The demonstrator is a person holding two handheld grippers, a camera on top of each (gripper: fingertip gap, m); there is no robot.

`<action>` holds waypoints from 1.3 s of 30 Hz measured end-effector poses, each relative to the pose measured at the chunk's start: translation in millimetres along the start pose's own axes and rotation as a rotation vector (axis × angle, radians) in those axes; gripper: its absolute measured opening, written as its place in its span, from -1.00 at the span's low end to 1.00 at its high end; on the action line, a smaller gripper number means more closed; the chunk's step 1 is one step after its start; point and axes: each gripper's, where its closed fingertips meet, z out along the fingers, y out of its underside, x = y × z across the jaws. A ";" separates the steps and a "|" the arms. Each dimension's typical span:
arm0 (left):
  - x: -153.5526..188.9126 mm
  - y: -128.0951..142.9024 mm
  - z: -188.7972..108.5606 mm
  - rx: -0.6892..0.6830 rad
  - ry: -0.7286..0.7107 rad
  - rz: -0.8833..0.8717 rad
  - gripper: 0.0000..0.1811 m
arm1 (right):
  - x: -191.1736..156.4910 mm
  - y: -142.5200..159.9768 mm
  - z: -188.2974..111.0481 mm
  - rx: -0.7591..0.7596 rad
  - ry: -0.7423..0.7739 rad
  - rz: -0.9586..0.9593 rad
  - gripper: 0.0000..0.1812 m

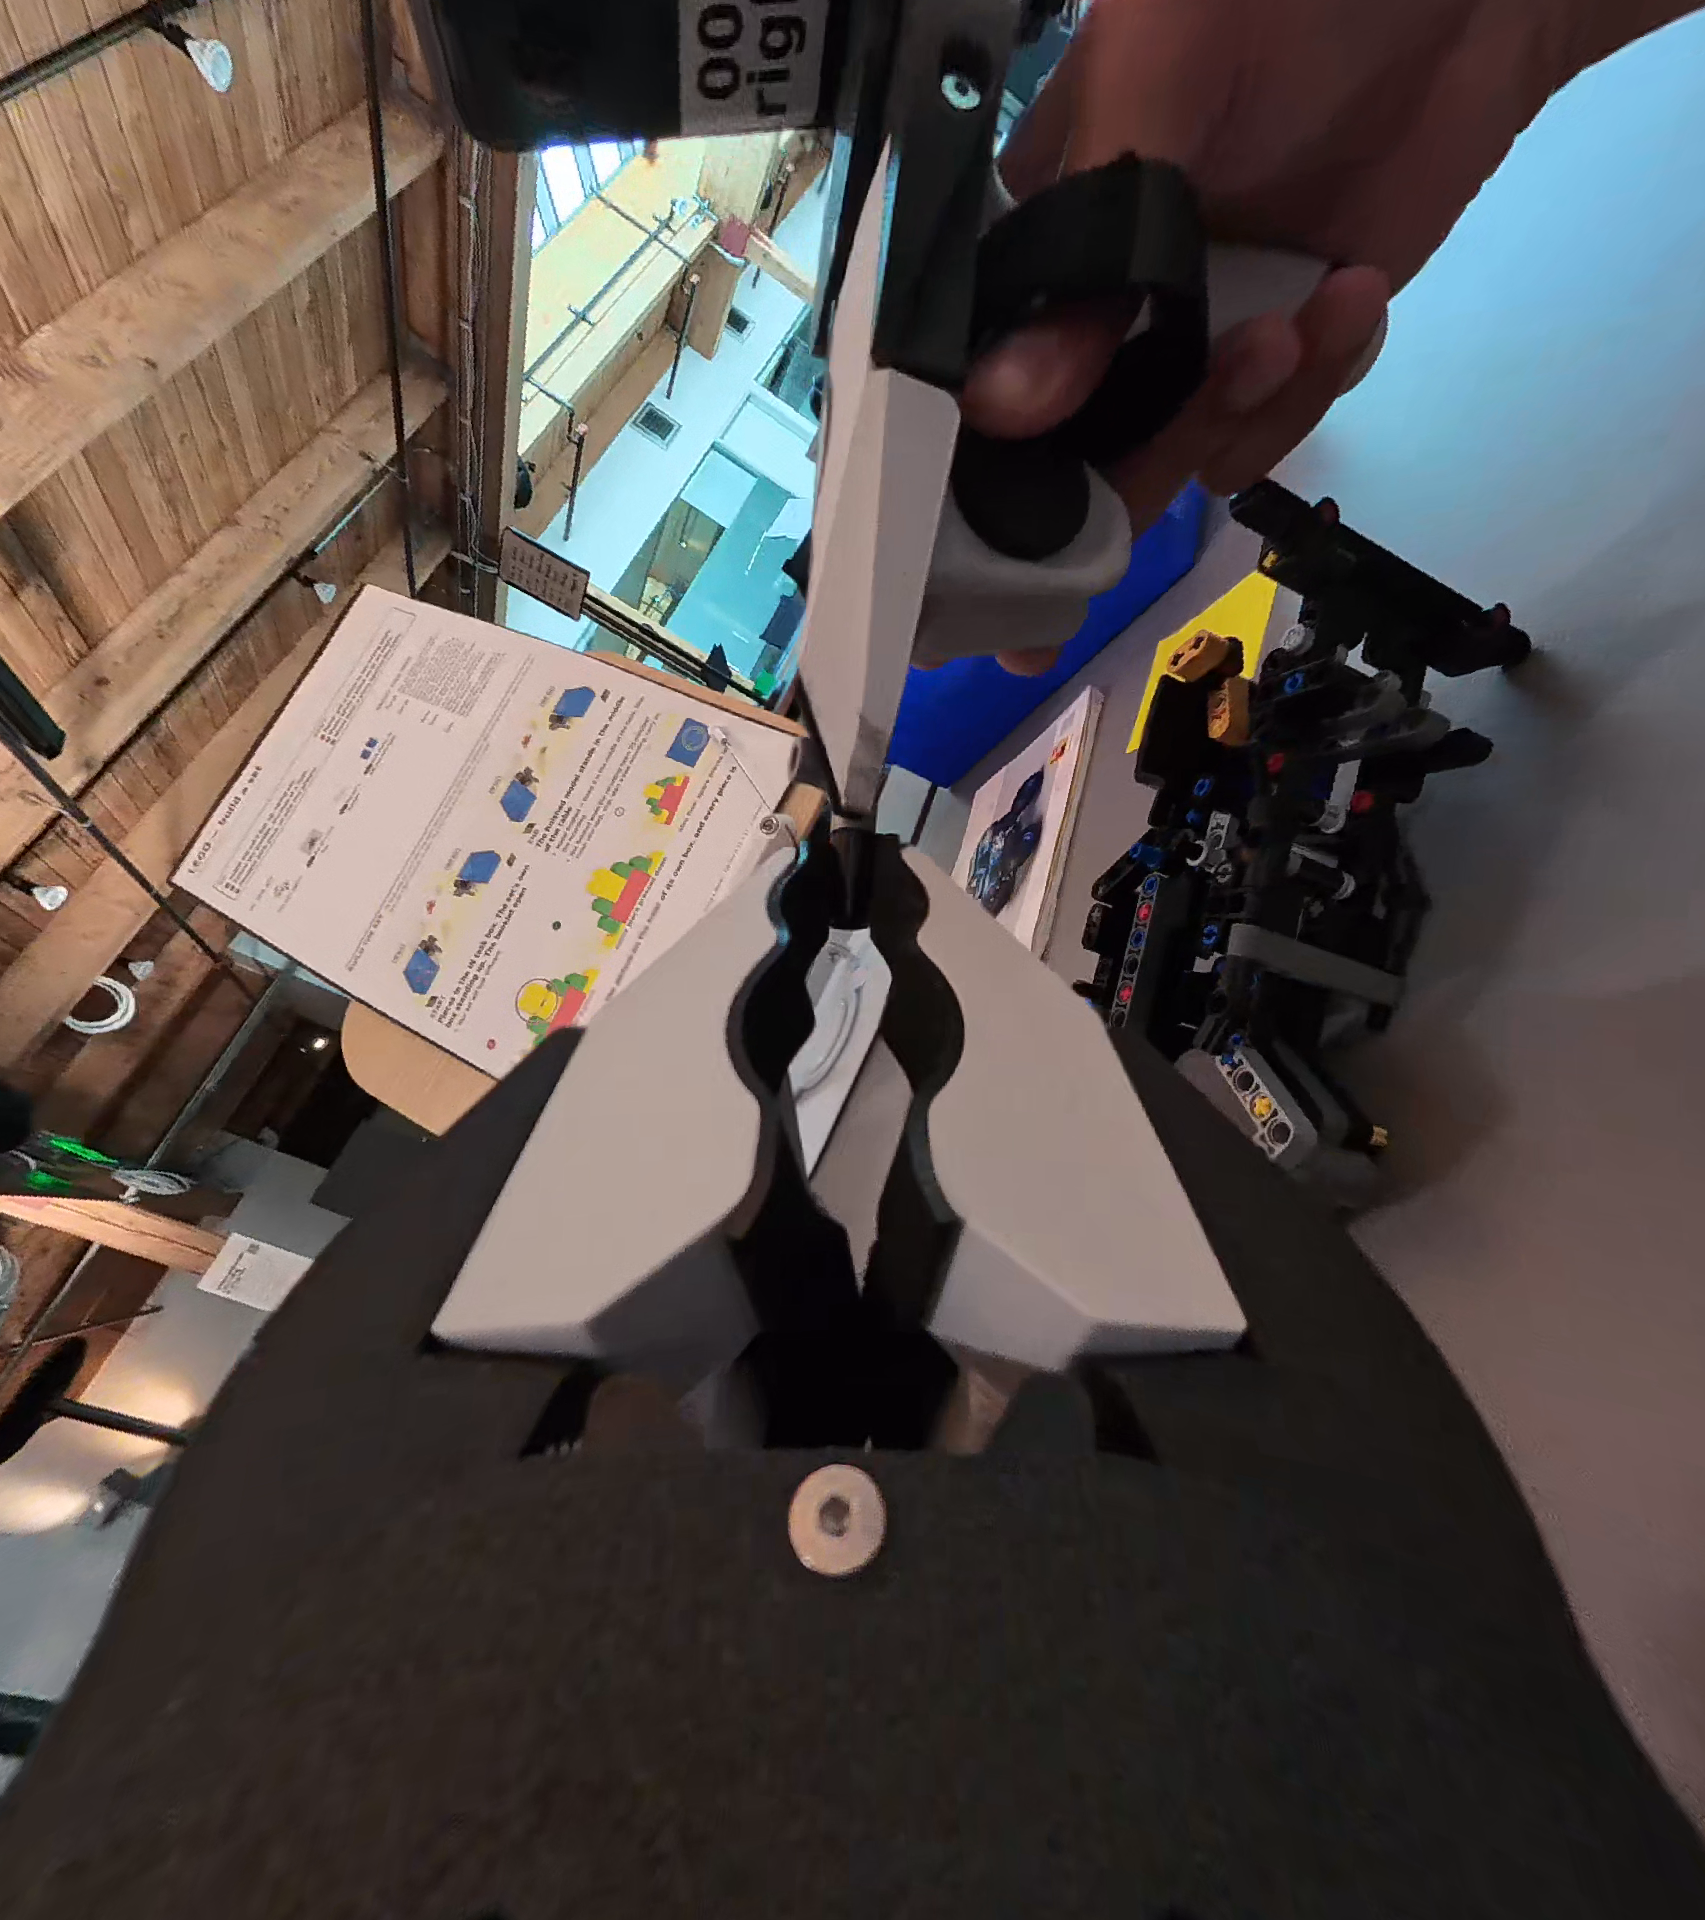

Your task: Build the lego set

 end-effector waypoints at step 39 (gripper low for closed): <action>4.3 0.5 5.6 -0.148 -0.274 0.196 -0.91 | 29.4 -1.8 -2.2 0.196 0.666 -0.063 -0.91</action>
